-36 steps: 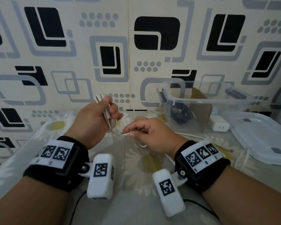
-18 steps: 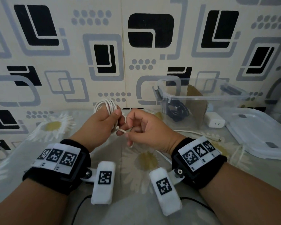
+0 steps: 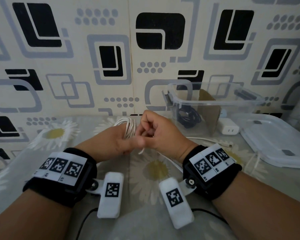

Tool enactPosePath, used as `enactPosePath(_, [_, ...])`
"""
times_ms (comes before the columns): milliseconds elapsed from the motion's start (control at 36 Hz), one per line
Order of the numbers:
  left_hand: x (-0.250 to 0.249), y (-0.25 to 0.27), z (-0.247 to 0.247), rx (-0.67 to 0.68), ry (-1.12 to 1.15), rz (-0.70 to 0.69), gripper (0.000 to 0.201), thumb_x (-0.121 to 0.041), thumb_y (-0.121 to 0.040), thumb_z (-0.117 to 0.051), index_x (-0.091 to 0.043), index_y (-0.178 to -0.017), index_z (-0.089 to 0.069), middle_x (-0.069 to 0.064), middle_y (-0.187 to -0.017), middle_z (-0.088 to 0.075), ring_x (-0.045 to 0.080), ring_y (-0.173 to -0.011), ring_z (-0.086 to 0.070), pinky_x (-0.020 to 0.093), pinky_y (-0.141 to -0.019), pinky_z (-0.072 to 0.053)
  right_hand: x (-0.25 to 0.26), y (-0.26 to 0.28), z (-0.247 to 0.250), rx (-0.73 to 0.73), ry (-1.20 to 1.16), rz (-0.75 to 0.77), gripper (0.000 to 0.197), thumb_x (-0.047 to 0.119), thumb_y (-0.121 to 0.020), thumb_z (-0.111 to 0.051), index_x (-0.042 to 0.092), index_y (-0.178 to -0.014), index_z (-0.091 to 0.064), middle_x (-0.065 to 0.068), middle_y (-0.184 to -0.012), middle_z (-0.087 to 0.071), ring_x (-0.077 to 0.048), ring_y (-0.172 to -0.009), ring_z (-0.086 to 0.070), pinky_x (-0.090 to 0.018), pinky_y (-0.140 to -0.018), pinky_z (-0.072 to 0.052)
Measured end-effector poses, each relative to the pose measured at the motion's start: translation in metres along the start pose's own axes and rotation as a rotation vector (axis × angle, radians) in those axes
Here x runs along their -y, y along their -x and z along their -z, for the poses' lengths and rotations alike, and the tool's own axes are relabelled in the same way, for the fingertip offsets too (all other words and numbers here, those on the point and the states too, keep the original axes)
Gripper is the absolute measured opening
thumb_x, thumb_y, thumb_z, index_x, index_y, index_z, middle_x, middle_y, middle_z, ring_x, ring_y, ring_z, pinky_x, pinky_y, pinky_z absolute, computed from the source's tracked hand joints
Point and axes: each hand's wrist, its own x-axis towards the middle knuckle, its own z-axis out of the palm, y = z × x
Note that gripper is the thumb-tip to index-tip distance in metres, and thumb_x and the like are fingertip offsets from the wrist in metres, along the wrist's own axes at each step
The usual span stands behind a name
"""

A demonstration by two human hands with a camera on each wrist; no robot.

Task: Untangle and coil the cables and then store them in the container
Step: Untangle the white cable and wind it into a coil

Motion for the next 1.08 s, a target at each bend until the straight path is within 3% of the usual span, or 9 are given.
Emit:
enactPosePath(111, [0.002, -0.002, -0.001, 0.073, -0.077, -0.006, 0.051, -0.056, -0.062, -0.082, -0.017, -0.087, -0.062, 0.0, -0.08, -0.065, 0.004, -0.076, -0.058, 0.02, -0.073, -0.046, -0.001, -0.001, 0.0, 0.02, -0.038, -0.025, 0.043, -0.006, -0.079, -0.072, 0.016, -0.071, -0.035, -0.009, -0.076, -0.06, -0.015, -0.063, -0.063, -0.033, -0.065, -0.053])
enactPosePath(194, [0.006, -0.002, -0.003, 0.003, -0.106, 0.008, 0.062, -0.068, -0.067, -0.068, -0.011, -0.092, -0.063, 0.008, -0.084, -0.068, 0.017, -0.078, -0.061, 0.027, -0.077, -0.048, -0.002, -0.002, 0.0, -0.042, -0.066, -0.031, 0.04, 0.001, -0.082, -0.072, 0.017, -0.069, -0.037, -0.007, -0.073, -0.057, -0.01, -0.062, -0.059, -0.029, -0.066, -0.052])
enactPosePath(333, [-0.001, -0.001, -0.004, -0.083, -0.05, 0.054, 0.056, -0.051, -0.071, -0.061, 0.004, -0.079, -0.054, -0.004, -0.052, -0.049, 0.007, -0.047, -0.044, 0.016, -0.052, -0.04, -0.004, -0.005, 0.006, -0.121, -0.117, -0.147, 0.017, 0.018, -0.099, -0.052, 0.012, -0.086, -0.043, -0.01, -0.08, -0.058, -0.021, -0.068, -0.066, -0.037, -0.067, -0.049])
enactPosePath(556, [-0.004, -0.001, 0.0, -0.272, 0.327, 0.063, 0.04, -0.049, -0.081, -0.064, -0.018, -0.058, -0.052, -0.003, -0.046, -0.04, 0.011, -0.041, -0.036, 0.026, -0.052, -0.041, 0.003, -0.001, 0.01, 0.005, -0.052, -0.186, 0.021, 0.027, -0.094, -0.058, 0.006, -0.095, -0.059, -0.004, -0.082, -0.062, -0.006, -0.072, -0.06, -0.01, -0.063, -0.045])
enactPosePath(639, [-0.004, -0.002, 0.003, -0.365, 0.353, 0.007, 0.047, -0.054, -0.087, -0.054, -0.019, -0.055, -0.054, -0.001, -0.044, -0.039, 0.016, -0.042, -0.036, 0.03, -0.058, -0.048, 0.003, -0.001, 0.01, 0.023, -0.044, -0.197, 0.019, 0.029, -0.091, -0.062, 0.012, -0.098, -0.064, 0.0, -0.084, -0.065, -0.007, -0.075, -0.062, -0.02, -0.073, -0.051])
enactPosePath(694, [-0.002, -0.001, 0.007, -0.438, 0.371, 0.009, 0.062, -0.06, -0.088, -0.053, -0.002, -0.067, -0.055, -0.001, -0.044, -0.039, 0.019, -0.045, -0.036, 0.025, -0.057, -0.049, 0.002, 0.0, 0.01, 0.048, -0.017, -0.2, 0.019, 0.023, -0.088, -0.067, 0.011, -0.103, -0.067, -0.001, -0.084, -0.065, -0.013, -0.073, -0.062, -0.028, -0.077, -0.054])
enactPosePath(750, [0.002, -0.002, 0.012, -0.482, 0.437, 0.025, 0.071, -0.064, -0.085, -0.053, 0.007, -0.081, -0.054, -0.002, -0.046, -0.039, 0.018, -0.044, -0.035, 0.025, -0.059, -0.05, 0.002, 0.001, 0.009, 0.083, -0.032, -0.202, 0.019, 0.014, -0.087, -0.069, 0.006, -0.105, -0.067, -0.004, -0.078, -0.063, -0.016, -0.064, -0.058, -0.026, -0.069, -0.053])
enactPosePath(889, [0.005, -0.006, 0.02, -0.562, 0.694, 0.02, 0.051, -0.06, -0.089, -0.051, -0.011, -0.074, -0.048, -0.002, -0.05, -0.041, 0.013, -0.043, -0.035, 0.027, -0.058, -0.047, 0.004, 0.002, 0.009, 0.059, -0.033, -0.203, 0.019, 0.021, -0.094, -0.06, 0.004, -0.101, -0.067, -0.002, -0.054, -0.052, -0.011, -0.044, -0.042, -0.019, -0.043, -0.038])
enactPosePath(1083, [0.003, -0.008, 0.023, -0.699, 0.859, 0.045, 0.039, -0.048, -0.095, -0.048, -0.018, -0.07, -0.047, -0.005, -0.051, -0.051, 0.007, -0.04, -0.04, 0.021, -0.052, -0.046, 0.005, 0.001, 0.011, 0.028, -0.021, -0.147, 0.026, 0.025, -0.102, -0.044, 0.012, -0.103, -0.066, 0.004, -0.053, -0.044, -0.005, -0.045, -0.036, -0.014, -0.045, -0.034])
